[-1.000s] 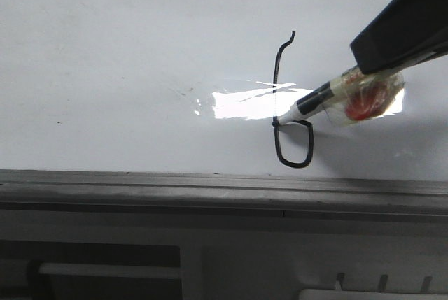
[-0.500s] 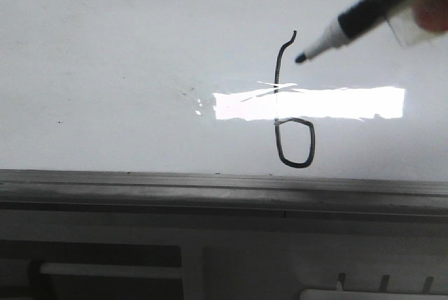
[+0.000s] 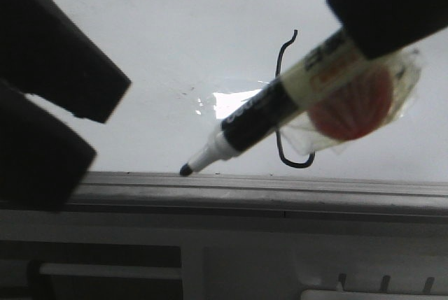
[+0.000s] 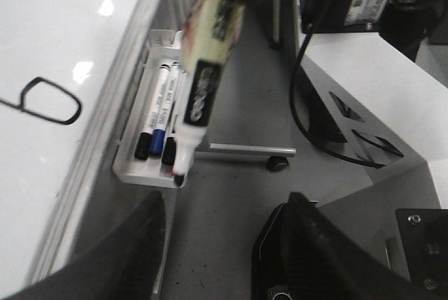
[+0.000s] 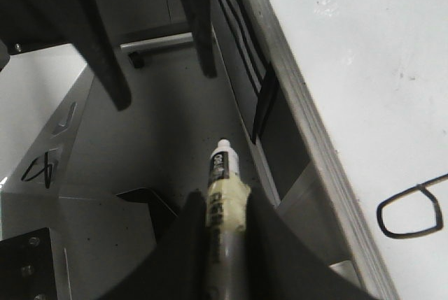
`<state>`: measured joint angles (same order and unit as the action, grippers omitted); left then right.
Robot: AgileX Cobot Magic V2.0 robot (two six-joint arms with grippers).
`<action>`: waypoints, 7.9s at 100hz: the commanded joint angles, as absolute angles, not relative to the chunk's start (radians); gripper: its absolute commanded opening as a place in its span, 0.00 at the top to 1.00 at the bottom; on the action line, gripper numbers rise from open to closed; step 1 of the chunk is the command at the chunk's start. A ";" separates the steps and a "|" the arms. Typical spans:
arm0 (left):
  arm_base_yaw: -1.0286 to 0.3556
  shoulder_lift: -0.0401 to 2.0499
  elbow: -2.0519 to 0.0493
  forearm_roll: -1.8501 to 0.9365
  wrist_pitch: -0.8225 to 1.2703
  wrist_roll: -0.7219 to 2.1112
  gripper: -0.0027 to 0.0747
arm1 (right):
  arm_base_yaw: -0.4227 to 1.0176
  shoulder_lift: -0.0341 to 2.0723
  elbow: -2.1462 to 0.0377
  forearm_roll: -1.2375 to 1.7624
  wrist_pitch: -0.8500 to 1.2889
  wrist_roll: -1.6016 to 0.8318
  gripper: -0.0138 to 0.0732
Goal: Write number 6 on whiteboard
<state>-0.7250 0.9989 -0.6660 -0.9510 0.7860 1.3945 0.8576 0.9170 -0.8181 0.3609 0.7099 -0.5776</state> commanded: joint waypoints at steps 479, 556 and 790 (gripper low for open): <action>-1.173 0.595 -0.411 -1.843 -0.419 1.553 0.99 | 0.654 -0.021 -0.431 0.034 0.716 -0.066 0.89; -0.924 0.451 -0.147 -1.022 -0.418 1.102 0.99 | 0.654 -0.021 -0.431 0.034 0.716 -0.066 0.89; -0.219 -0.034 0.048 -0.025 0.256 0.038 0.99 | 0.192 -0.021 0.038 -0.022 0.160 -0.063 0.89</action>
